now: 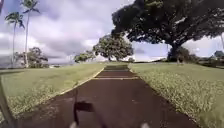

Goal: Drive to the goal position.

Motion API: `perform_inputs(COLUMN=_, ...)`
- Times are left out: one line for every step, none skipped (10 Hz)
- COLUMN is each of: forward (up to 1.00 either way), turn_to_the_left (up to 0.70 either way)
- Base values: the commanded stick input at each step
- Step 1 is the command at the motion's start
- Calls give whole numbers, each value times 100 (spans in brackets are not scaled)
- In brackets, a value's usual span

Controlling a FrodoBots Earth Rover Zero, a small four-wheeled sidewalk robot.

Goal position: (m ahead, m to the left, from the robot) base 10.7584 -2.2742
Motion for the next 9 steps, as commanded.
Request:
perform_inputs(forward=70, turn_to_the_left=0)
perform_inputs(forward=70, turn_to_the_left=0)
perform_inputs(forward=70, turn_to_the_left=0)
perform_inputs(forward=70, turn_to_the_left=1)
perform_inputs(forward=70, turn_to_the_left=24)
perform_inputs(forward=70, turn_to_the_left=27)
perform_inputs(forward=70, turn_to_the_left=13)
perform_inputs(forward=70, turn_to_the_left=0)
perform_inputs(forward=70, turn_to_the_left=0)
